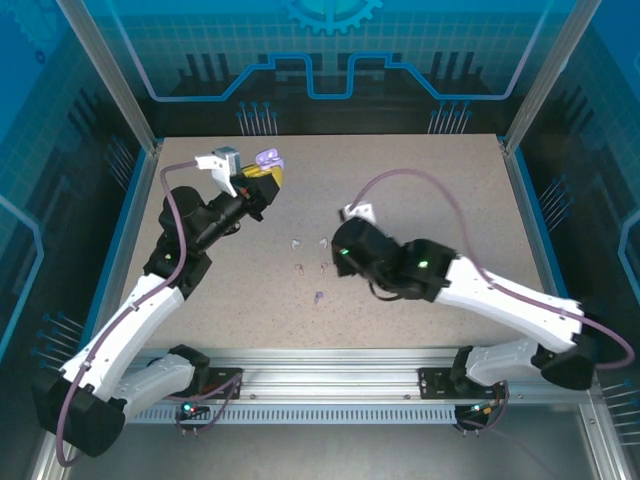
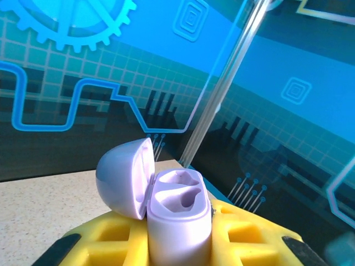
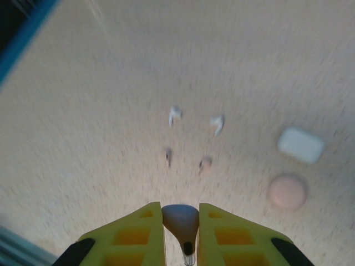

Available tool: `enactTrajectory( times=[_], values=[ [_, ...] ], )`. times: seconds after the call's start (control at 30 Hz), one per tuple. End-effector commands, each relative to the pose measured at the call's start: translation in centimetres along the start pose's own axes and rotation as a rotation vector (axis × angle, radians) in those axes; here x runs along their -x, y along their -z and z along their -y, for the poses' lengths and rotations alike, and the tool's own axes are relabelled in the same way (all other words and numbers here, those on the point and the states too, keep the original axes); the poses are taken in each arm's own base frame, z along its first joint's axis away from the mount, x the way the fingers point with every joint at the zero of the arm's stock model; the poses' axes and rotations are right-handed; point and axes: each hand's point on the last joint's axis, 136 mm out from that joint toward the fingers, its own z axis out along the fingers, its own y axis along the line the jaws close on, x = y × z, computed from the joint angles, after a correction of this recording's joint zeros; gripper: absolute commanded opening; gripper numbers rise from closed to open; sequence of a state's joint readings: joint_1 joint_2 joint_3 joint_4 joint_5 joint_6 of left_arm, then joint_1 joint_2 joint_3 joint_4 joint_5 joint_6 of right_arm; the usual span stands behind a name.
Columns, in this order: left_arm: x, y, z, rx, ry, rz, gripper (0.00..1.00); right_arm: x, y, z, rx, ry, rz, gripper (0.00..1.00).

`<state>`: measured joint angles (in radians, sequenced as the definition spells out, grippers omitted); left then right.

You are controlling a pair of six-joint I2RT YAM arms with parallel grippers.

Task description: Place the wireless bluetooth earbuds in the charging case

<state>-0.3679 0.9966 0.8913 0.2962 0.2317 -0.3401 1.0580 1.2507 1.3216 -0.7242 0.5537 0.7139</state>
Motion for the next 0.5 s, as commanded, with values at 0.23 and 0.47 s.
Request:
enactTrajectory(
  times=[0.23, 0.47],
  values=[
    [-3.1, -1.4, 8.2, -0.247, -0.211, -0.043, 0.00, 13.7, 8.8, -0.8, 0.224, 0.075, 0.419, 0.17],
    [-2.6, -1.6, 11.0, -0.272, -0.323, 0.069, 0.00, 16.4, 12.0, -2.0, 0.387, 0.079, 0.536, 0.17]
  ],
)
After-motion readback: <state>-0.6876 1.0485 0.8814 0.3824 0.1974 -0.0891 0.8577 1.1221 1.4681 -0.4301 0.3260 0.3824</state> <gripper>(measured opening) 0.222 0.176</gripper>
